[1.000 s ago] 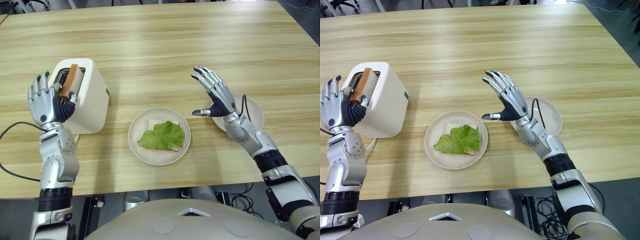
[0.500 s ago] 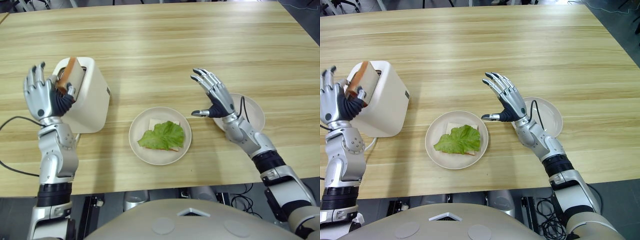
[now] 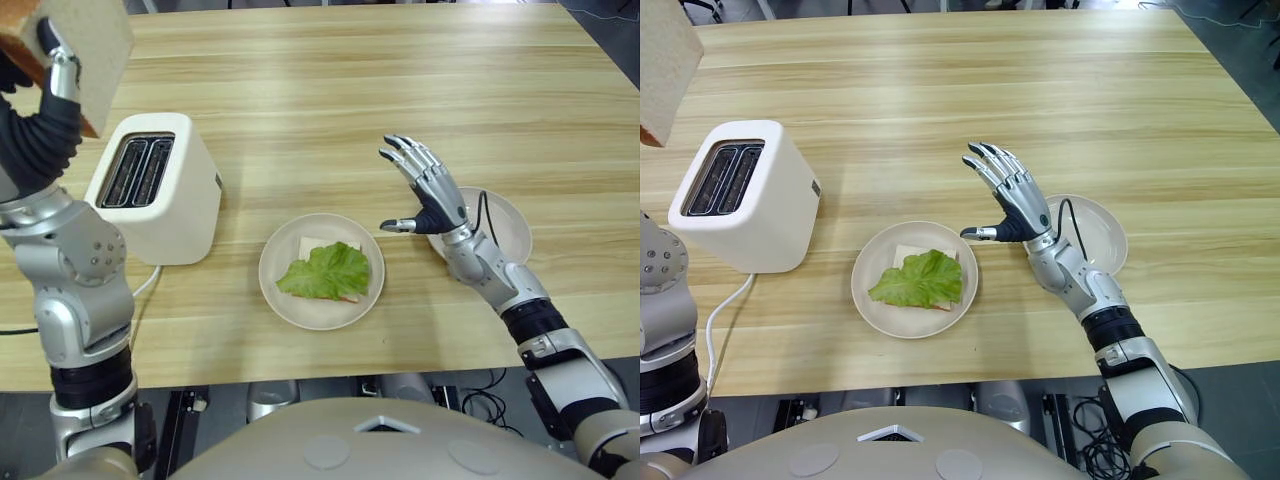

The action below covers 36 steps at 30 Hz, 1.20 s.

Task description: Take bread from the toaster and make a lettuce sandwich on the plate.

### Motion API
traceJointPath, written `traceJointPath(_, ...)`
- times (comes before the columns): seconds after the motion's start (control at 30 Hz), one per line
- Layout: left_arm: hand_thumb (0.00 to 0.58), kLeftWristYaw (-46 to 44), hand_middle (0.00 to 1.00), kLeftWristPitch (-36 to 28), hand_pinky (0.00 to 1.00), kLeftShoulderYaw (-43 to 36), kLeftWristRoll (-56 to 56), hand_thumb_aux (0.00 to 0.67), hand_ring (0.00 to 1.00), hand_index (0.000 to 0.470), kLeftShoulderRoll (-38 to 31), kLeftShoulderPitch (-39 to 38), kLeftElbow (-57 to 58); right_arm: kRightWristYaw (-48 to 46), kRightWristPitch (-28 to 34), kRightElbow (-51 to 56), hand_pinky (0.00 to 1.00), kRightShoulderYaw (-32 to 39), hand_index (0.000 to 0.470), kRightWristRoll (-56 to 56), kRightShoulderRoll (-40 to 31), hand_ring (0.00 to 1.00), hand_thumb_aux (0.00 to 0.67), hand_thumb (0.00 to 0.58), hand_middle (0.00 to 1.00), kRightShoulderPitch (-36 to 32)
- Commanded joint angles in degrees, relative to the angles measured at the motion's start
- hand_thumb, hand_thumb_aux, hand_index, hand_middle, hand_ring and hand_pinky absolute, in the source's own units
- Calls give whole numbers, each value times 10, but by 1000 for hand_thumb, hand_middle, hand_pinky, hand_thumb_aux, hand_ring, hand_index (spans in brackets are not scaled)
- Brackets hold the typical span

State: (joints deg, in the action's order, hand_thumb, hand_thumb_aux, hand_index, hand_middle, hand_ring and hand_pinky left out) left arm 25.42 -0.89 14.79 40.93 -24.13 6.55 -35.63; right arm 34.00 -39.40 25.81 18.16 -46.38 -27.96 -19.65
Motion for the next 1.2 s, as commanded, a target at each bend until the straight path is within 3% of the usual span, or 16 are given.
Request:
traceJointPath(0.03, 580, -108, 1000, 4, 1000, -71, -174, 670, 1000, 460, 60, 8, 11, 17, -12, -21, 0, -13, 0, 0, -9, 0, 0, 0, 0, 5)
traceJointPath(0.23, 580, -245, 1000, -47, 1000, -172, -333, 670, 1000, 460, 153, -36, 118, 22, -30, -83, 0, -19, 0, -18, -29, 0, 0, 0, 0, 37)
traceJointPath(0.43, 580, -327, 1000, -102, 1000, -211, -390, 670, 1000, 460, 174, -63, 215, 17, -38, -144, 0, -20, 0, -36, -42, 0, 0, 0, 0, 77)
traceJointPath(0.83, 580, -498, 1000, -185, 1000, -209, -465, 670, 1000, 460, 96, -13, 297, 2, -56, -157, 0, -4, 0, -71, -58, 0, 0, 0, 0, 89)
traceJointPath(1.03, 580, -581, 1000, -170, 1000, -238, -450, 670, 1000, 460, 27, 25, 359, -12, -81, -155, 0, 9, 0, -81, -68, 0, 0, 0, 0, 90)
traceJointPath(1.2, 580, -601, 1000, -142, 1000, -266, -423, 670, 1000, 460, 14, 54, 414, -26, -94, -151, 0, 20, 0, -87, -77, 0, 0, 0, 0, 86)
